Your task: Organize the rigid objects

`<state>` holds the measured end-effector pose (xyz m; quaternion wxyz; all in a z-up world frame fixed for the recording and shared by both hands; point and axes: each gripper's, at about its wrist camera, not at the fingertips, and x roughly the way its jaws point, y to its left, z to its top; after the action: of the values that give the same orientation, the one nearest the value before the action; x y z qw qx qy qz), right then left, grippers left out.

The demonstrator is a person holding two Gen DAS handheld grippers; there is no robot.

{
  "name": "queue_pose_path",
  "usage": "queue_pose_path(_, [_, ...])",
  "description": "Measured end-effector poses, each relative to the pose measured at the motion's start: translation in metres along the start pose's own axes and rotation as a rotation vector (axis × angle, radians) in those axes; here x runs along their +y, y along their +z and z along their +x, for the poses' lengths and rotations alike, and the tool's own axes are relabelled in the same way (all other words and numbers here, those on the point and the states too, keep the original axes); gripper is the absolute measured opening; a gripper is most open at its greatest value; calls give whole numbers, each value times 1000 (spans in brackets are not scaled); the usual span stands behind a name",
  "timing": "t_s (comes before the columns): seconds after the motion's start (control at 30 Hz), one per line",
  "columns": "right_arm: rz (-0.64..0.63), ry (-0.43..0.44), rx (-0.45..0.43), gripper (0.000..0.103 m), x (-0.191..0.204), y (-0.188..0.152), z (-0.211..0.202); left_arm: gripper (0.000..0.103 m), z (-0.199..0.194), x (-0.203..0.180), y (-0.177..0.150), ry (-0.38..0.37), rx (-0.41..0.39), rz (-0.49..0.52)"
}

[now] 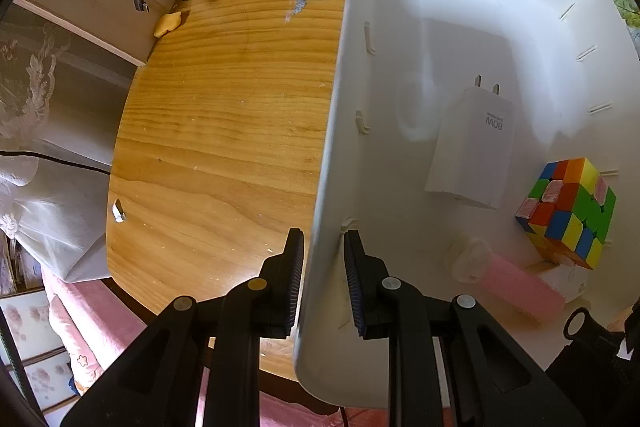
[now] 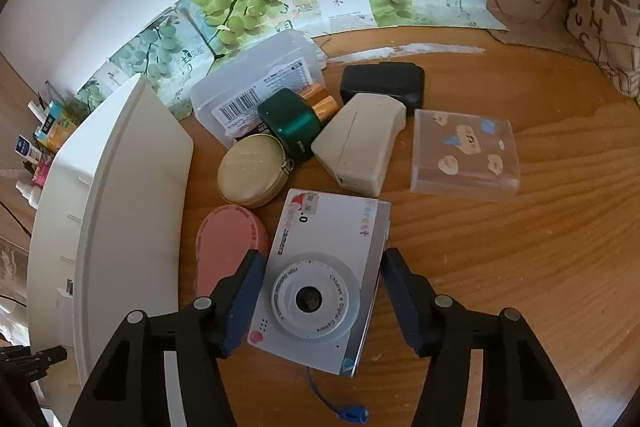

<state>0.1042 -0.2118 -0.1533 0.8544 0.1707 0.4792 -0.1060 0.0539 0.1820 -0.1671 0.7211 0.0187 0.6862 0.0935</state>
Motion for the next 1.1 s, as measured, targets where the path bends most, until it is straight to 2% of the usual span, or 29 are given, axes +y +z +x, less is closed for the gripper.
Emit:
queue_pose_path(0.17, [-14, 11, -14, 61, 1, -6, -6, 24, 0, 1, -1, -2, -5, 3])
queue_pose_path(0.53, [-7, 108, -80, 60, -4, -21, -31, 24, -1, -1, -6, 0, -20, 15])
queue_pose_path(0.9, [-22, 222, -227, 60, -4, -26, -76, 24, -7, -2, -9, 2, -43, 31])
queue_pose_path(0.93, [-25, 227, -248, 55, -3, -26, -82, 24, -8, -2, -9, 1, -45, 33])
queue_pose_path(0.97, [-25, 230, -273, 34, -4, -25, -88, 24, -9, -3, -9, 1, -50, 35])
queue_pose_path(1.0, [-15, 263, -282, 3, -6, -24, -92, 24, -9, -3, -9, 1, -52, 37])
queue_pose_path(1.03, [2, 284, -293, 6, -7, -21, -97, 24, -10, -4, -9, 1, -54, 40])
queue_pose_path(1.1, [-28, 264, -306, 6, -4, -19, -103, 24, -11, -6, -9, 2, -59, 45])
